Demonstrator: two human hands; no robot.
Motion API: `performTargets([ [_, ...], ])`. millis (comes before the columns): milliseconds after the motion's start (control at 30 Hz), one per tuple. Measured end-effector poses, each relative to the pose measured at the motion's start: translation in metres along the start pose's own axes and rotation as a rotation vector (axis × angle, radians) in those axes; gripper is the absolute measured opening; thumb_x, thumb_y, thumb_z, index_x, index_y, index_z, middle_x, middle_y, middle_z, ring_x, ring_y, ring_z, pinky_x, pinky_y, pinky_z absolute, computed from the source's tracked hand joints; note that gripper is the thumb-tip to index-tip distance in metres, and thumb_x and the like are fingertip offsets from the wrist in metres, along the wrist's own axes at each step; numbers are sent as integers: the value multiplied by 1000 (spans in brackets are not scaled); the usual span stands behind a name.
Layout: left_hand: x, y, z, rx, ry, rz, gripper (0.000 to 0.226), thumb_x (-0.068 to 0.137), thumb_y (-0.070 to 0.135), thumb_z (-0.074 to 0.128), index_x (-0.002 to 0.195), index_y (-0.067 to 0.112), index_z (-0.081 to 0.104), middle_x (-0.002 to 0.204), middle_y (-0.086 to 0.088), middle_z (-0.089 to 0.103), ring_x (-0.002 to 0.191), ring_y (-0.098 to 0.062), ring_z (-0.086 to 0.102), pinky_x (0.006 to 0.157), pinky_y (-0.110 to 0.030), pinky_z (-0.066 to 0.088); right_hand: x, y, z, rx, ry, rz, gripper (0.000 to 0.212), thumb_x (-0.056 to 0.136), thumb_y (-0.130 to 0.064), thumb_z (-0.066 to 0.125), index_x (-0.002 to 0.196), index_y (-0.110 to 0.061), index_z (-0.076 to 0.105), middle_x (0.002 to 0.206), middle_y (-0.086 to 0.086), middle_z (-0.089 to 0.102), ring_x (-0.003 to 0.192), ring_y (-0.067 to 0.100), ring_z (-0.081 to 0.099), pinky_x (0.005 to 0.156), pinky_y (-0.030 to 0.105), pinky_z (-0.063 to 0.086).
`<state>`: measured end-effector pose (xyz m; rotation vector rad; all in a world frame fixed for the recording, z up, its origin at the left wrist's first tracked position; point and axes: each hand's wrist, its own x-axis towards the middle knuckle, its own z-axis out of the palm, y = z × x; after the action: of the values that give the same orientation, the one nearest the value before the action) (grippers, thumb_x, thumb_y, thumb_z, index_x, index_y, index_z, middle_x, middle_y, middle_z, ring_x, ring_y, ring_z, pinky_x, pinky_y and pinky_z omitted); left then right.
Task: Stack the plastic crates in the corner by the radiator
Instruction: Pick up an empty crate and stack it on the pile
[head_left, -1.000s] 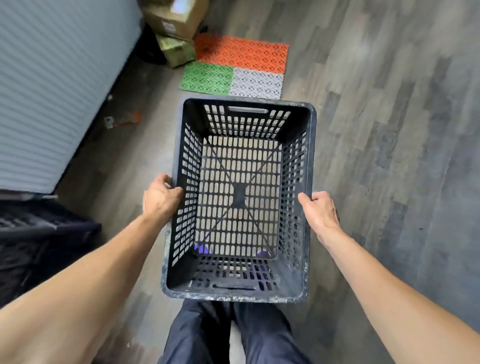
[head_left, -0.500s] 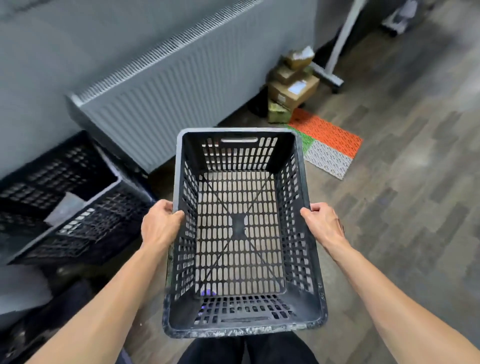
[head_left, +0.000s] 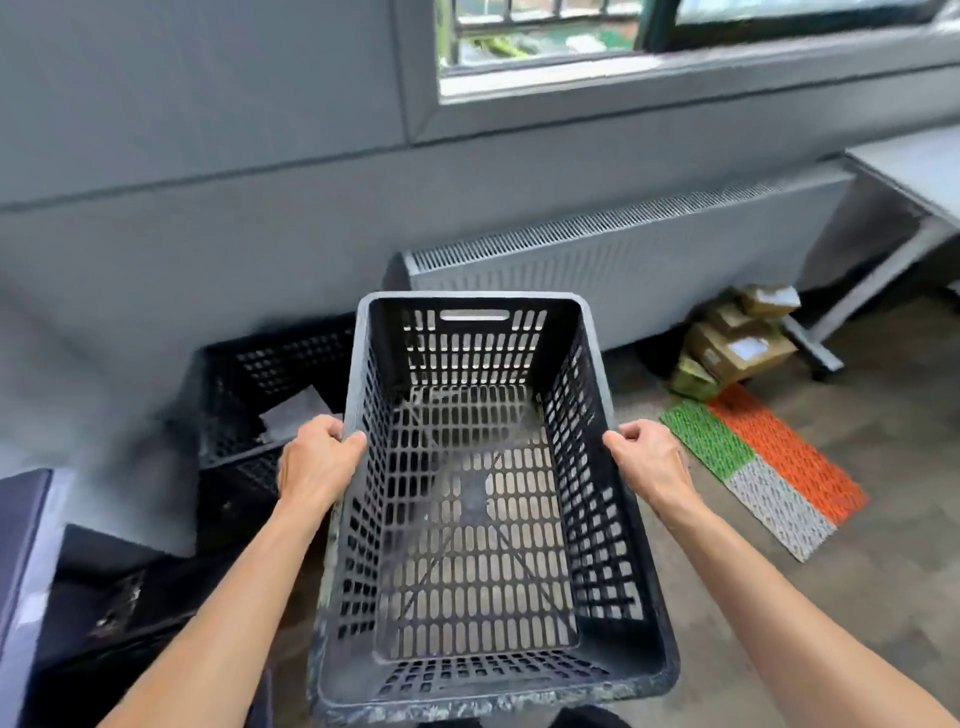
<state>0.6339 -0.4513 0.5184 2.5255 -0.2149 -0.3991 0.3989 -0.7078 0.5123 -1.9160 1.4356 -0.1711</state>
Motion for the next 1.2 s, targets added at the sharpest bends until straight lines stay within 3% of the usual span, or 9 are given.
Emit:
performTargets([
  [167,11,-15,-34,-71,96,-82,21,86,33,62,82,12,62,77,-4,66,76,-28,59,63,-35,42,24,-49,19,-45,-67,-132,10,82,-35,59,82,-26,62,83,-5,61,87,21,58,81,33,46],
  [267,17,-21,-48,-92,154,-131,24,84,33,63,83,9,63,77,-7,68,73,-27,60,63,-35,44,40,-77,27,-60,-122,-212,16,83,-31,63,95,-23,68,87,-4,66,88,20,60,78,30,44],
  [400,27,-20,-56,-78,239,-198,29,83,32,63,83,3,62,80,-13,69,73,-30,61,61,-33,44,69,-117,33,-83,-218,-292,7,83,-30,64,84,-24,68,81,-4,70,85,21,66,77,31,50],
  [500,33,-16,-59,-57,302,-252,30,82,31,64,80,1,60,77,-15,68,66,-29,57,61,-34,45,88,-144,35,-78,-268,-349,15,85,-26,64,70,-25,63,79,-1,69,82,22,64,79,32,50],
  [600,40,-7,-60,-47,367,-334,31,84,32,63,81,1,61,79,-15,69,63,-27,54,55,-29,37,116,-172,40,-114,-323,-421,9,83,-28,64,84,-22,70,84,1,72,89,24,66,79,31,49],
  [800,47,0,-61,-98,474,-423,27,82,33,64,70,10,54,68,-11,60,71,-32,62,57,-31,40,151,-224,54,-151,-385,-560,24,85,-28,65,104,-17,73,98,5,73,97,25,67,84,32,49],
  [933,53,-3,-68,-112,494,-459,28,82,35,62,66,20,45,62,-3,48,64,-30,57,54,-30,38,161,-253,70,-142,-415,-625,26,86,-26,66,108,-13,72,100,6,73,98,23,65,85,30,47],
  [1067,65,-15,-74,-103,540,-488,30,82,33,63,65,20,43,62,-5,45,57,-27,48,52,-31,33,166,-281,91,-156,-449,-677,19,86,-26,66,98,-13,73,89,6,71,94,25,67,89,35,52],
  [1200,84,-35,-79,-92,552,-501,40,84,30,63,62,20,32,59,-4,33,52,-22,34,53,-31,26,167,-303,122,-200,-495,-724,20,84,-25,64,84,-6,72,77,8,74,79,27,71,80,42,59],
])
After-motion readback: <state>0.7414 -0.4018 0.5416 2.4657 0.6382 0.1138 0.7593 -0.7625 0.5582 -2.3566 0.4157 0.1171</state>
